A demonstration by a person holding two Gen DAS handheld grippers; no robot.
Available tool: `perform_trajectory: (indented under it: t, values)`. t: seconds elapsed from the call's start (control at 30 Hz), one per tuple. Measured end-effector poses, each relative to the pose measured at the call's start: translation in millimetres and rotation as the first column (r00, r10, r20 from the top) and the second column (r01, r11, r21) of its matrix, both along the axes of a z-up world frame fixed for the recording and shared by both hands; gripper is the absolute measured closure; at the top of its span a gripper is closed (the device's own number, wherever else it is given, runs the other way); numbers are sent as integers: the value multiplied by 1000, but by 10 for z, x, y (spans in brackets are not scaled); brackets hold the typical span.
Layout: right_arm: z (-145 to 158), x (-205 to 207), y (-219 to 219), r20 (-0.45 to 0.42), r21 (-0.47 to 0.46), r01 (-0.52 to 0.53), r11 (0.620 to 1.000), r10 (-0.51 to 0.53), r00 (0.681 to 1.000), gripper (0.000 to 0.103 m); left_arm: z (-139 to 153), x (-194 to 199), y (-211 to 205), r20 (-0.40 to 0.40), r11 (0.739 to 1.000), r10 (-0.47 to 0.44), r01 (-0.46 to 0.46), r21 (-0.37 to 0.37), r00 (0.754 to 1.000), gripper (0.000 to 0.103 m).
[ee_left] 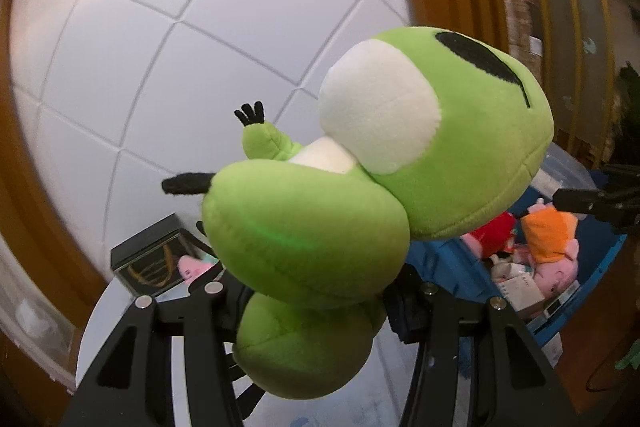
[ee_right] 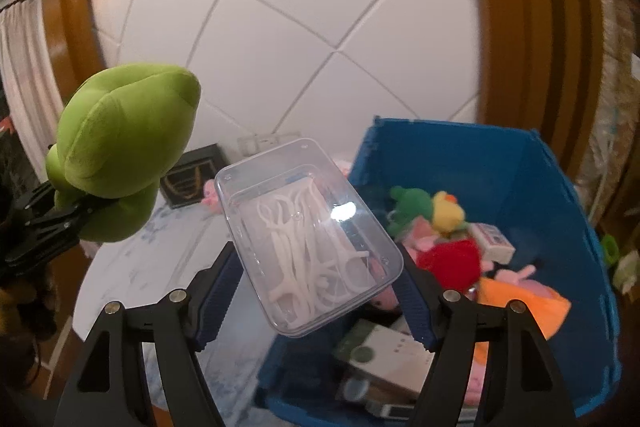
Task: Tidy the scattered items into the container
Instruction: 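Lift and carry the frog with left tool while right tool carries the floss box to crate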
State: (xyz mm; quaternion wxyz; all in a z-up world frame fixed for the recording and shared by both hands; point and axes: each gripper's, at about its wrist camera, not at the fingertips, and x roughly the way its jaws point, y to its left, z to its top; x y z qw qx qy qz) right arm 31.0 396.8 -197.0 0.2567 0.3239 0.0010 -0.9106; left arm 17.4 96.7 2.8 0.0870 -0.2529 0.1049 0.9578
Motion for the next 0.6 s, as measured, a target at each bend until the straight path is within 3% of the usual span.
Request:
perform_trajectory:
  t: [0.27,0.6]
  values:
    - [-69,-132,412,20,-23,81,996,-81,997,30,132,-192,489,0,994,-110,110,-2,994,53]
    - [-110,-238,906,29,-15,201,979,-201,979,30,80,-576,1113,14,970,-242,242,-8,970,53]
